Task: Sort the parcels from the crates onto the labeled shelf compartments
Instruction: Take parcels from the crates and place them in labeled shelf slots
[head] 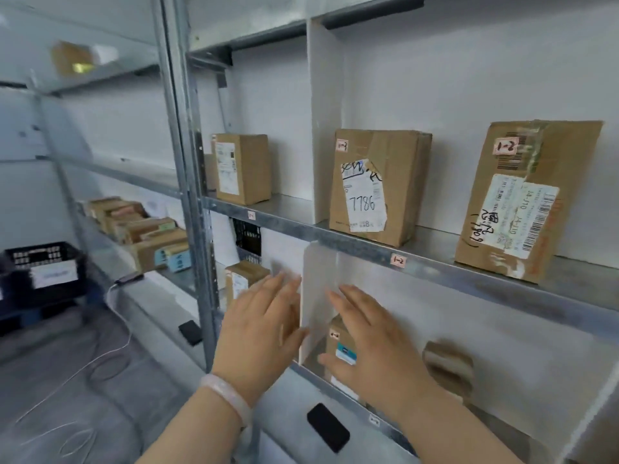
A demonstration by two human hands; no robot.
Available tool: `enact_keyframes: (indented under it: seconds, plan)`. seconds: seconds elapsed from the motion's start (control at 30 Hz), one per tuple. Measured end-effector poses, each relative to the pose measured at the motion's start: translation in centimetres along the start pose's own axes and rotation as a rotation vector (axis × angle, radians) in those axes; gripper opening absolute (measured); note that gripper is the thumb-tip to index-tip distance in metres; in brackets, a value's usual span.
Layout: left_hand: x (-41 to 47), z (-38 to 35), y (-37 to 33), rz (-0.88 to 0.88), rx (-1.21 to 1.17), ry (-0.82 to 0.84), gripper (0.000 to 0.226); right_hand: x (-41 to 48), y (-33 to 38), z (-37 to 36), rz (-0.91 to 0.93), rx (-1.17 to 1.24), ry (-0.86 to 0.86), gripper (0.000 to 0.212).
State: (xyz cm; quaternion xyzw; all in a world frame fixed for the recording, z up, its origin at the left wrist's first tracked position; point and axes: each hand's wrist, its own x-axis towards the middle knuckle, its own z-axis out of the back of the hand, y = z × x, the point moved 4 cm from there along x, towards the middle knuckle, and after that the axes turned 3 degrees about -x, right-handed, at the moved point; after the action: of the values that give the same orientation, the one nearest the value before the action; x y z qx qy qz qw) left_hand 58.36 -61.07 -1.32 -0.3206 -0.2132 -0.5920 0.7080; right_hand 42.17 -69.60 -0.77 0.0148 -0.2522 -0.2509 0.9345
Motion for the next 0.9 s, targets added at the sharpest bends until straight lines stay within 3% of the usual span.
enact_keyframes:
  seconds: [0.4, 0.67, 0.9]
  plan:
    - [-19.1, 18.9, 14.9, 0.371, 0.372, 0.018, 0.071, 2.0, 26.7, -8.9, 0.366, 0.237, 0.142, 0.091]
    - [-35.4, 33.1, 23.0, 0.634, 0.490, 0.069, 0.070, -2.3, 49.1, -14.0, 0.582, 0.389, 0.244, 0.085]
    - [-45.8, 38.8, 26.8, 0.819, 0.484, 0.128, 0.070, -5.4, 61.0, -17.4, 0.708, 0.445, 0.372, 0.081]
